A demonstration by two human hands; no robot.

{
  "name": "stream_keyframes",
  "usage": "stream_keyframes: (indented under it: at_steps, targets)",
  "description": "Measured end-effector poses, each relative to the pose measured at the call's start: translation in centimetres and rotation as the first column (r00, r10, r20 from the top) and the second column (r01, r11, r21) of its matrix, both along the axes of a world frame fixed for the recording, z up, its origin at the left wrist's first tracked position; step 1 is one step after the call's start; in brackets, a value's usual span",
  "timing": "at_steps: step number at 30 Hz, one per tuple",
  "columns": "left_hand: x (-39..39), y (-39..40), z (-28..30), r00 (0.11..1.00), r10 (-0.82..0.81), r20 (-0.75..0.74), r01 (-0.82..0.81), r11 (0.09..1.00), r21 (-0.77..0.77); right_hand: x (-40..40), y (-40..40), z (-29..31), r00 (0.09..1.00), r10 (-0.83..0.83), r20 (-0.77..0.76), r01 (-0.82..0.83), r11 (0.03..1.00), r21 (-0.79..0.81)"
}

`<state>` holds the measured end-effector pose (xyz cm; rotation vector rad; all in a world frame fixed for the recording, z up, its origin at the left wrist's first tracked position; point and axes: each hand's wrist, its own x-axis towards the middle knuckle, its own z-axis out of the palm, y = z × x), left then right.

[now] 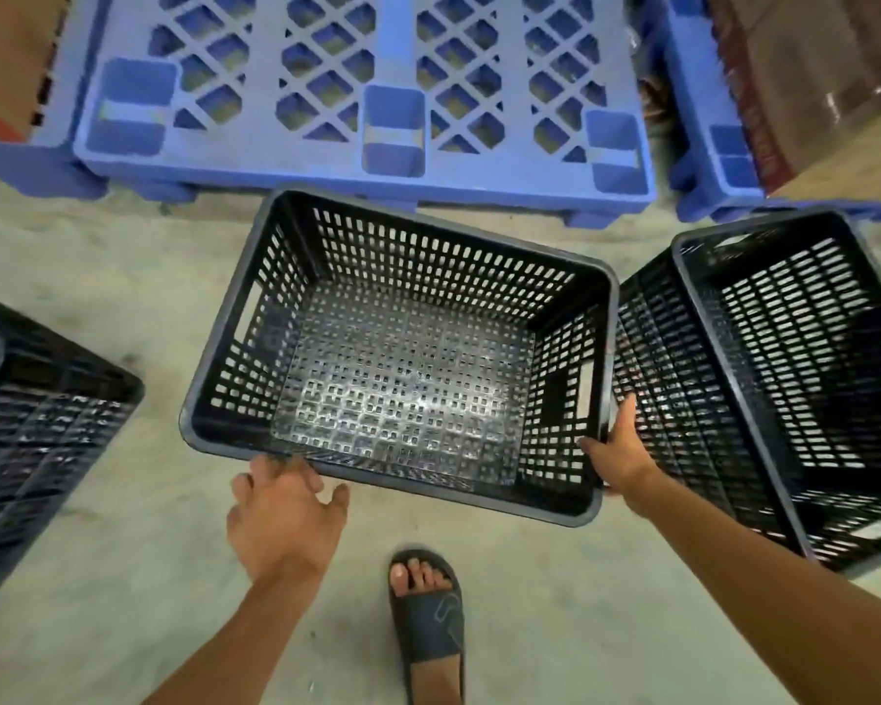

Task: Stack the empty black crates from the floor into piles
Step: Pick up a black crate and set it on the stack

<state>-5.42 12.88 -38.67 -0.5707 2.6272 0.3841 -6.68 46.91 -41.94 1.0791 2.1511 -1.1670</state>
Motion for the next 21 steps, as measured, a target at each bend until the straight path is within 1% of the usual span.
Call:
stream_keyframes:
  at_steps: [1,2,3,5,7,9,12,15,20,21]
  targets:
    - [0.2,-0.6,-0.4,0.989,-0.127,-0.078,0.122,0.991,-0.062,0.4,-0.2,-0.3,0.998,-0.051,0.036,0.053,0.997,-0.062]
    - [0.3,-1.3,-0.9,0.966,-0.231,-0.119,0.220,0.971,-0.096,0.6,-0.1,-0.7,0.998,-0.046,0.042,0.048,0.997,-0.060]
    - [0.4,-2.1,-1.5,0.938,-0.327,-0.113,0.314,0.942,-0.121,0.7,0.2,-1.1,0.999,-0.042,0.021,0.043,0.998,-0.046]
    - [-0.1,-3.5,-2.1,0.873,-0.486,-0.031,0.477,0.866,-0.150,0.0,0.4,-1.1,0.999,-0.021,-0.030,0.020,0.999,-0.034]
    - [-0.7,-4.2,-2.4,0.828,-0.560,0.004,0.556,0.821,-0.131,-0.8,0.8,-1.1,0.999,0.017,-0.050,-0.018,0.999,-0.038]
    - [-0.8,-4.2,-2.2,0.826,-0.562,0.030,0.562,0.822,-0.090,-1.8,1.1,-0.9,0.995,0.074,-0.061,-0.073,0.997,0.011]
    - [0.4,-3.8,-2.1,0.864,-0.495,0.097,0.498,0.867,-0.009,-3.2,1.2,-0.8,0.984,0.172,-0.049,-0.168,0.983,0.071]
    - [1.2,-3.7,-2.3,0.879,-0.459,0.129,0.461,0.887,0.017,-3.6,1.3,-1.1,0.980,0.198,0.003,-0.197,0.975,0.107]
    - [0.8,-3.9,-2.3,0.899,-0.413,0.143,0.404,0.911,0.086,-2.7,0.7,-0.8,0.966,0.253,0.053,-0.258,0.922,0.288]
    - [0.8,-4.0,-2.2,0.898,-0.414,0.148,0.404,0.910,0.093,-2.4,0.4,-0.5,0.957,0.286,0.052,-0.288,0.903,0.320]
